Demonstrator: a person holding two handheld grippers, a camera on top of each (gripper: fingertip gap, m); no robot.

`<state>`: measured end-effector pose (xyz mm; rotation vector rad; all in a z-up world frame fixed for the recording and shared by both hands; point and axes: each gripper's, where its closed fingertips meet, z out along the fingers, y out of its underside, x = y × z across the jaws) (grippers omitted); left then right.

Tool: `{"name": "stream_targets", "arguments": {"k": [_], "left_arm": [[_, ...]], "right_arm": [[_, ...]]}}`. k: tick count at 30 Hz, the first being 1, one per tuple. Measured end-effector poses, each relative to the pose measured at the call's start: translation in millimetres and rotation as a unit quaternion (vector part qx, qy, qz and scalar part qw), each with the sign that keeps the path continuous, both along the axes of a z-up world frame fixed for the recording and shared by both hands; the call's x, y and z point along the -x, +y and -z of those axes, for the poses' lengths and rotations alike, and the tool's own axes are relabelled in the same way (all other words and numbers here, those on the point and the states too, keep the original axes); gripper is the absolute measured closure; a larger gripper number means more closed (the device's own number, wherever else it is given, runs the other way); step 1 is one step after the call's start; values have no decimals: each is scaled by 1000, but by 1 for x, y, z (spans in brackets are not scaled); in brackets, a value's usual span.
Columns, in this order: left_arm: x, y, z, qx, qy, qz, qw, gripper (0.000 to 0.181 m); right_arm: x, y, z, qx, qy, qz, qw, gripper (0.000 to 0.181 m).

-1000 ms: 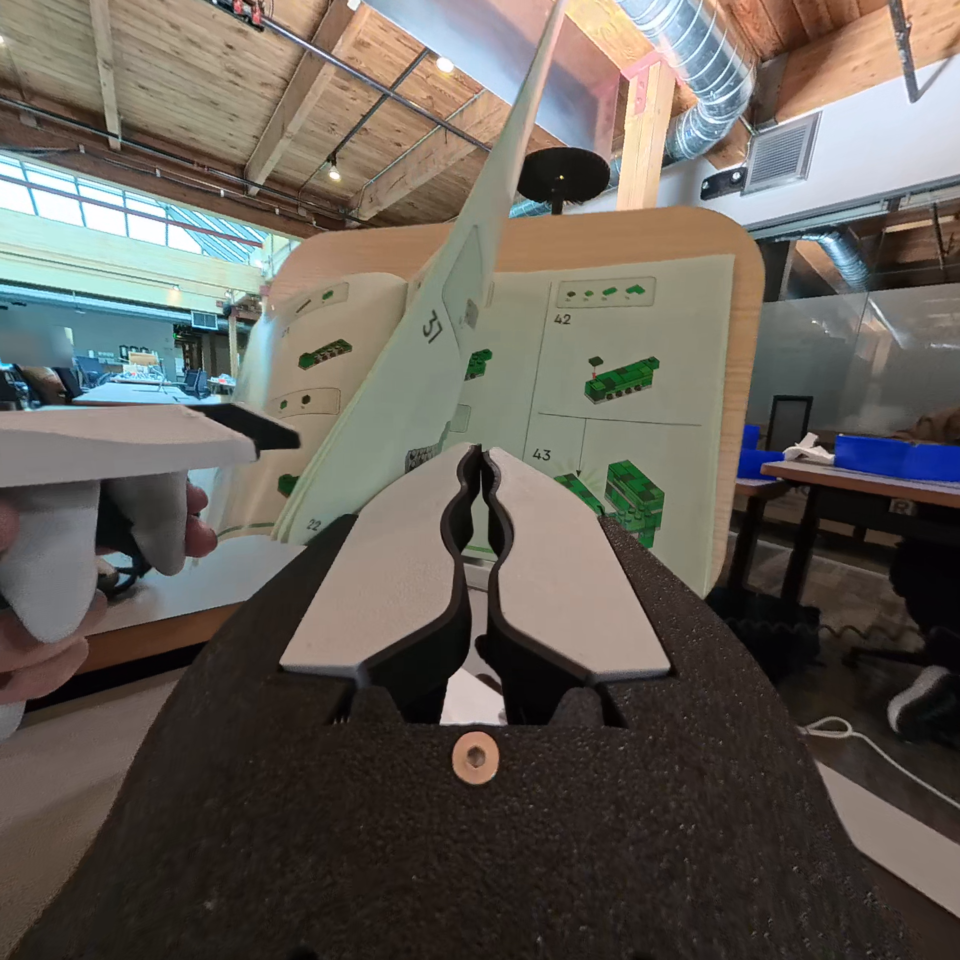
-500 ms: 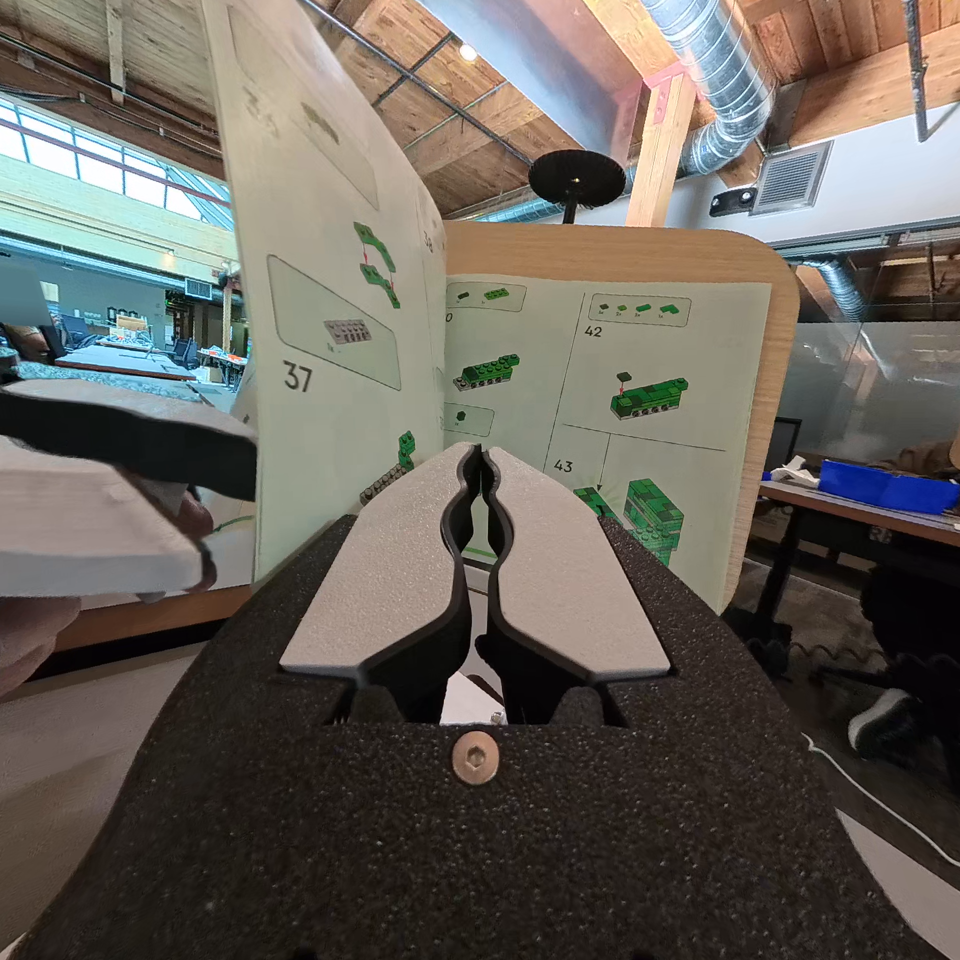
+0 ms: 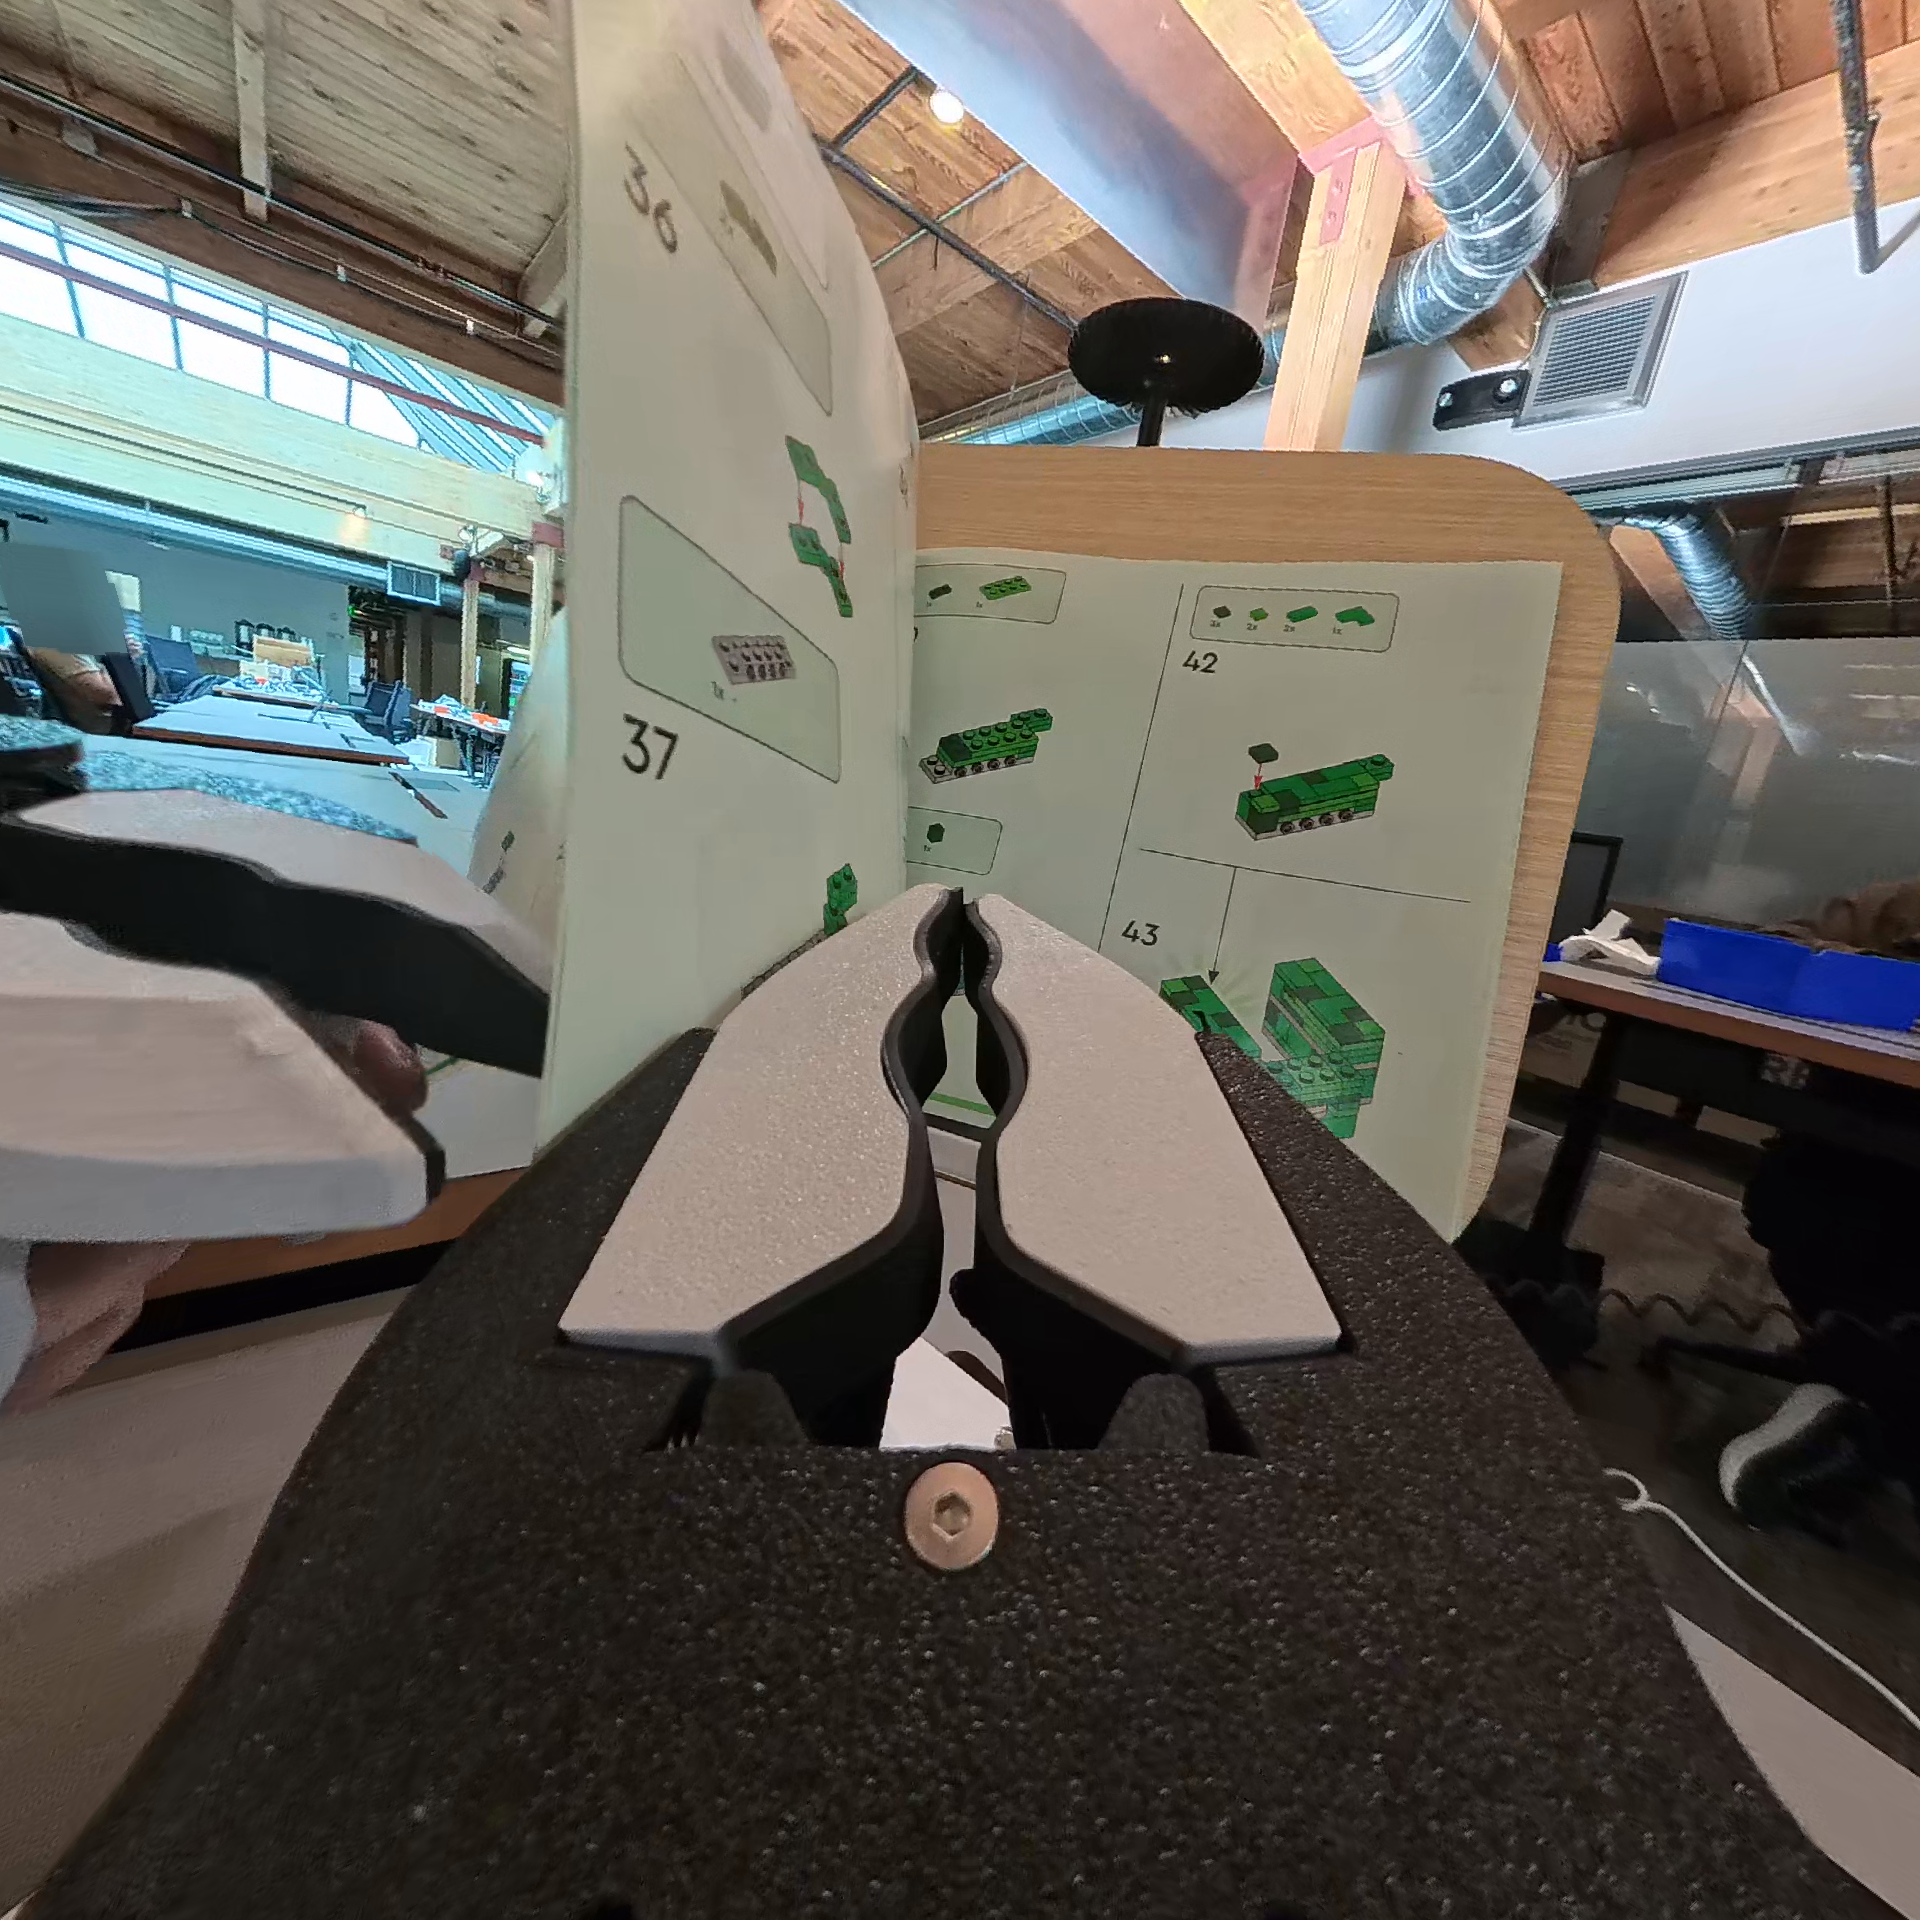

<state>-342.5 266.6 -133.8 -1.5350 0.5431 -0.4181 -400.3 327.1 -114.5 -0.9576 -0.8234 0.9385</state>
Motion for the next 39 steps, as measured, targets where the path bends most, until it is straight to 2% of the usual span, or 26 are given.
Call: {"name": "stream_targets", "arguments": {"k": [7,15,26,34,39], "left_arm": [[7,5,7,10,20,-25,999,174],[1,4,15,36,21,-2,999,164],[3,4,18,40,28,-6,999,181],[4,5,18,41,28,-6,999,181],[15,9,16,39,23,-39,998,181]], "right_arm": [[-1,1,0,4,3,-2,1000,181],[-2,2,0,8,5,-4,1000,181],[-3,4,0,11,7,-4,1000,181],[-4,5,1,17,9,-6,1000,181],[-7,10,2,21,9,2,1000,181]]}}
